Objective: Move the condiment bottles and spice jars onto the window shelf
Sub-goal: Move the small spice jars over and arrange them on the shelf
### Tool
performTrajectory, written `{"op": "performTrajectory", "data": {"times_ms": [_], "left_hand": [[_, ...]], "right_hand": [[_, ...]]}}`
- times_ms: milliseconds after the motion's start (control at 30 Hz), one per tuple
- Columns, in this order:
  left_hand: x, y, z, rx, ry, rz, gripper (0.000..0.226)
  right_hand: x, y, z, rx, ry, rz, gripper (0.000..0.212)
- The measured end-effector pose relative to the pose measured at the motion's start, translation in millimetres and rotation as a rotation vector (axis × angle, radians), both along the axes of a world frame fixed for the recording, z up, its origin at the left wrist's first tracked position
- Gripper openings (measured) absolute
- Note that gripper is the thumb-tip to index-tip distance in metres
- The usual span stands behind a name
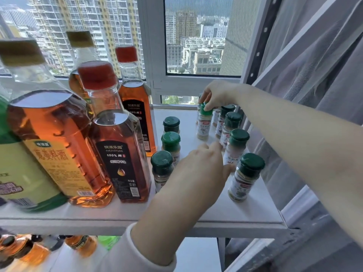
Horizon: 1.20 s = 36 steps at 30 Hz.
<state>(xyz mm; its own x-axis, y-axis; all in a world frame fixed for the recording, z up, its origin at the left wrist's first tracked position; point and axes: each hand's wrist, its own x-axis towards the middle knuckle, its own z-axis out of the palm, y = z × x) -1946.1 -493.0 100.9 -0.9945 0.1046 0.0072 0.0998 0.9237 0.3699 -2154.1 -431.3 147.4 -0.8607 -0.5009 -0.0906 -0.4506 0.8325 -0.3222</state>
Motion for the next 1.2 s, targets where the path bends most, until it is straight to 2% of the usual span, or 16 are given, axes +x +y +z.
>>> {"op": "performTrajectory", "data": {"times_ms": [900,1000,1067,1200], "left_hand": [[12.6,-2.8,13.5,0.009,0.052,0.021,0.044],[17.8,-6.7,21.9,0.002,0.096,0.02,0.043],[21.4,-10.5,26.1,0.003,0.109,0.027,0.044],[27.7,-15.8,29.4,-0.01,0.104,0.044,0.047]], "right_hand": [[4.7,-3.8,2.4,0.054,0.035,0.019,0.034],[17.9,-11.7,15.3,-0.011,0.077,0.081,0.037],[34.0,-20.2,23.2,-0.04,0.031,0.167,0.039],[61.8,-41.2,23.0,0.044,-0.018,0.312,0.041]]}}
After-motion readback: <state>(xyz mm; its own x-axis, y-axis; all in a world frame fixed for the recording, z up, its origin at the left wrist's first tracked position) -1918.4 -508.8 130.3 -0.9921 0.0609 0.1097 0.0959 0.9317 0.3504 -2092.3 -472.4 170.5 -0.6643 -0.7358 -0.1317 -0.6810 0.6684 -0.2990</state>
